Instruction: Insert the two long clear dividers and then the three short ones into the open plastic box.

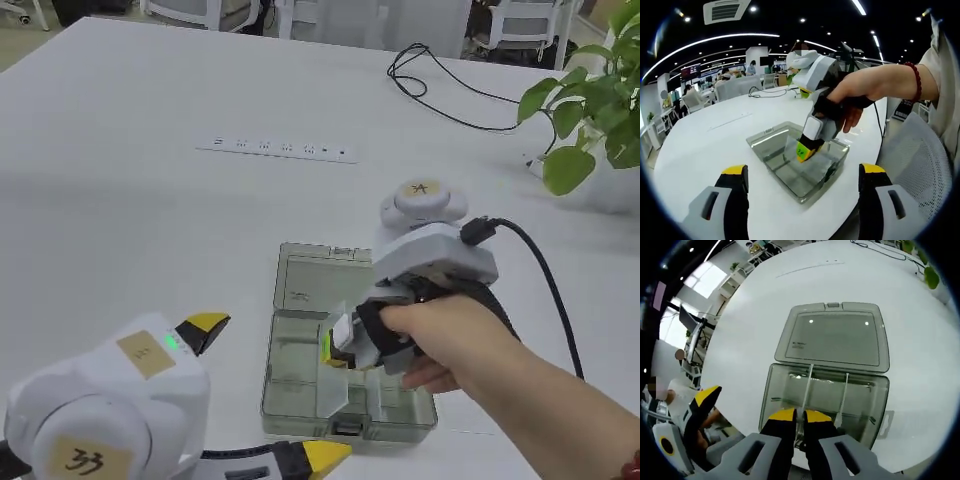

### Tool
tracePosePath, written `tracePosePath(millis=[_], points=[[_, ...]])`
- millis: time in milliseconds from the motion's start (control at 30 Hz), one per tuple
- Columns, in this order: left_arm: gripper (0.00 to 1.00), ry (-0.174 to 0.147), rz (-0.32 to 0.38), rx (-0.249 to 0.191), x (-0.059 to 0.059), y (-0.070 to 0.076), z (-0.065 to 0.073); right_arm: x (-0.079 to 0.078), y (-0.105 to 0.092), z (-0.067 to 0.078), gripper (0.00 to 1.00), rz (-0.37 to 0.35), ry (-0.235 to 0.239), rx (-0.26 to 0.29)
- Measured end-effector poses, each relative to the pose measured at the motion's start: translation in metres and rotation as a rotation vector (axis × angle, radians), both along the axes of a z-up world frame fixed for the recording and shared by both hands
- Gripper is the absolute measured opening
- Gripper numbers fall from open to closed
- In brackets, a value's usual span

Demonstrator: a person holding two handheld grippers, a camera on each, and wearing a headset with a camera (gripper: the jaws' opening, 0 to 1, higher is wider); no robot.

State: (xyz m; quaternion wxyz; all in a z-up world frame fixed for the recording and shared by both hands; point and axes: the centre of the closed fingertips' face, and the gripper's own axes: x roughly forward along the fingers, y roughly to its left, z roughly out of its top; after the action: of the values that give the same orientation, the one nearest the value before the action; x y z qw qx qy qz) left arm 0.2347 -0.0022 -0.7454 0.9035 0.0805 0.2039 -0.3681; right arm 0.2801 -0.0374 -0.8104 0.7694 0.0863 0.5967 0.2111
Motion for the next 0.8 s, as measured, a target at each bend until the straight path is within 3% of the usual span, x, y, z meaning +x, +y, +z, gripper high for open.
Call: tracePosePath(millis=[367,533,800], points=[[0.92,0.000,0.013,-0.005,0.0011,0.0018,0.0003,0.0014,0.0035,-0.0020,0.07,0.117,-0.051,-0.115],[0.92,0.000,0.018,-0.008,0.0013,0.0029,0.0007,0.0013,0.0019,-0.0023,0.07,0.122,-0.039,-0.120],[0.91,-0.001,0.024,-0.012,0.0017,0.0034,0.0014,0.0020,0.0057,-0.0035,0.07,0.176,-0.085,-0.186]])
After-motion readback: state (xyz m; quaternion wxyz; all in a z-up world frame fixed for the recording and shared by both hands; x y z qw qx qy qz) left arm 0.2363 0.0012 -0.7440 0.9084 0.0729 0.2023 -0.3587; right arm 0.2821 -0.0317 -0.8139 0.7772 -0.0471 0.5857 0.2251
